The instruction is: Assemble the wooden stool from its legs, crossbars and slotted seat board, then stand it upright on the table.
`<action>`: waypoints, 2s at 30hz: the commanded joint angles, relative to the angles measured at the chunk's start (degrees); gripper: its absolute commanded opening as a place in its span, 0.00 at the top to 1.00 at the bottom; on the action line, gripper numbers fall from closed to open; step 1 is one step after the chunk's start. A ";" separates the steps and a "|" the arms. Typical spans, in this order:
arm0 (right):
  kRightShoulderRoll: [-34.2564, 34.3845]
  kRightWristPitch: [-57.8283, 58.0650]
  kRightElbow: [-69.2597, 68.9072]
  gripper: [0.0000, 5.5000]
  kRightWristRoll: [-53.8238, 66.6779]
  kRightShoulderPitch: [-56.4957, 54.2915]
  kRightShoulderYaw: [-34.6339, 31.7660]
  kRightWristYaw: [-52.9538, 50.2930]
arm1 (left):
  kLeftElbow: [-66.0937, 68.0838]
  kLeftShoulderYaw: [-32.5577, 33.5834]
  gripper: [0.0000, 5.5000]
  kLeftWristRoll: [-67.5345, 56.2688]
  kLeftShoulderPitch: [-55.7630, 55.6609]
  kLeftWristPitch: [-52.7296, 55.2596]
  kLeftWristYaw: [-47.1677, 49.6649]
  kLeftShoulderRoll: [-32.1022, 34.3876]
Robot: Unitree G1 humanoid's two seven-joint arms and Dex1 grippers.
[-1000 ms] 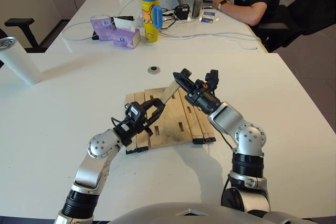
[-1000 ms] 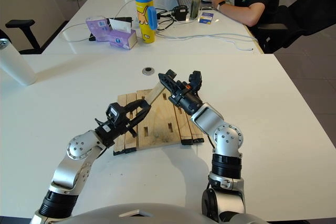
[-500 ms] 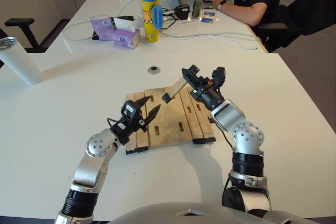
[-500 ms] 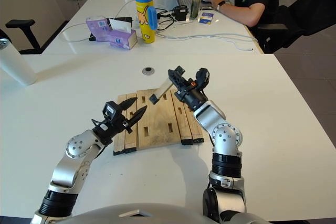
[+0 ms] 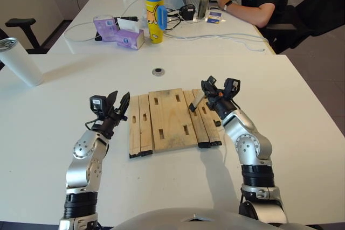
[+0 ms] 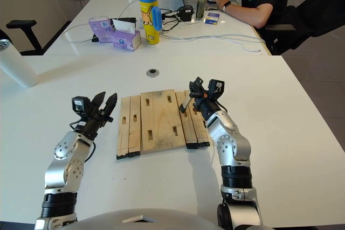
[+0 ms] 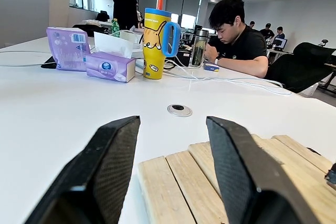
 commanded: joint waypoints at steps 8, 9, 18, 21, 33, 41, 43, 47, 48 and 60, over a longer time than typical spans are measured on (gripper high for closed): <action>0.43 -0.74 -1.76 0.93 -3.71 2.89 -0.14 -0.64 | -0.33 0.65 0.58 -0.13 0.05 1.72 0.56 0.02; 0.40 -0.98 -1.77 0.93 -4.13 3.03 -0.09 -0.64 | -0.37 0.65 0.58 -0.14 0.05 1.78 0.54 0.02; -1.98 -8.84 5.73 0.93 -13.19 4.94 2.24 0.23 | -0.60 0.46 0.58 0.13 -0.15 1.82 0.45 0.05; -3.70 -16.23 9.18 0.93 -18.35 5.34 5.23 2.78 | -0.51 -0.16 0.58 0.87 -0.26 1.42 0.01 0.42; -5.12 -31.58 20.15 0.93 -25.69 7.92 7.05 5.52 | -0.27 -0.22 0.58 0.97 -0.79 1.71 -0.48 0.59; -4.55 -32.31 14.75 0.71 -26.24 3.80 6.40 4.66 | -0.25 -0.51 0.58 1.15 -0.87 1.65 -0.71 0.70; -4.23 -31.70 11.91 0.71 -26.05 1.58 5.82 3.76 | -0.22 -0.51 0.58 1.14 -0.95 1.61 -0.70 0.72; -3.50 -29.11 5.81 0.71 -24.80 -5.37 4.39 2.08 | 0.12 -0.53 0.58 1.21 -1.17 1.34 -0.67 0.60; -3.53 -28.09 4.76 0.71 -24.31 -7.97 3.87 1.70 | 0.20 -0.56 0.58 1.24 -1.20 1.25 -0.65 0.54; -6.30 -23.96 1.33 0.71 -23.41 -22.71 4.09 4.72 | 0.76 -0.92 0.58 1.79 -0.95 0.37 -0.19 -0.20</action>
